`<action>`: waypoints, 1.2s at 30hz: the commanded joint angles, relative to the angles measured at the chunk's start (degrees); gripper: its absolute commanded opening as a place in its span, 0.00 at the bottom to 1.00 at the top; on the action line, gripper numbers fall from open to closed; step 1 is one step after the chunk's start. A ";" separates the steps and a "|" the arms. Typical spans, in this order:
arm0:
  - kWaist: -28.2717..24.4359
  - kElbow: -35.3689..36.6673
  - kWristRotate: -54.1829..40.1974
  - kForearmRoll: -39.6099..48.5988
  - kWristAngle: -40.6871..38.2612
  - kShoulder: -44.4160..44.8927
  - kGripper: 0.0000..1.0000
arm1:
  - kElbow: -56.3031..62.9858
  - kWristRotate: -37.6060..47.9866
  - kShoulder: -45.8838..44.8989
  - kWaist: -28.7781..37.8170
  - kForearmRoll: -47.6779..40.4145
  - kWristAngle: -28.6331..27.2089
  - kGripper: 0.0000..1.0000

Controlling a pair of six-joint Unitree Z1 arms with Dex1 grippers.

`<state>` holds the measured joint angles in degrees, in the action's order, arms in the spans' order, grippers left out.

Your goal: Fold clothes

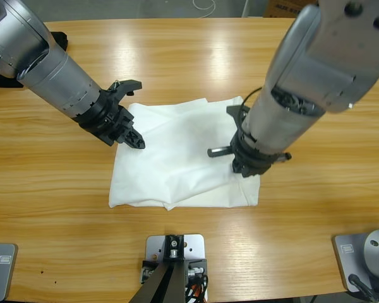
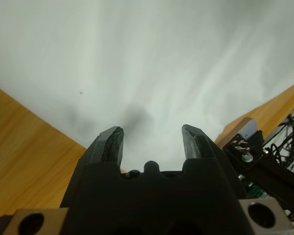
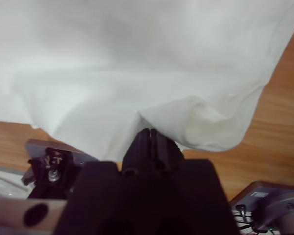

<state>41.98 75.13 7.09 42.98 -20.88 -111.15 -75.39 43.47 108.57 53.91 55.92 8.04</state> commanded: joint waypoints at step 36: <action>5.92 -19.48 3.88 -16.81 2.97 2.78 0.00 | 9.20 -18.39 1.89 -14.80 -30.43 8.10 0.00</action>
<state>47.24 57.45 10.17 26.88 -20.92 -106.16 -68.18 26.32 106.42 40.31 26.77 15.37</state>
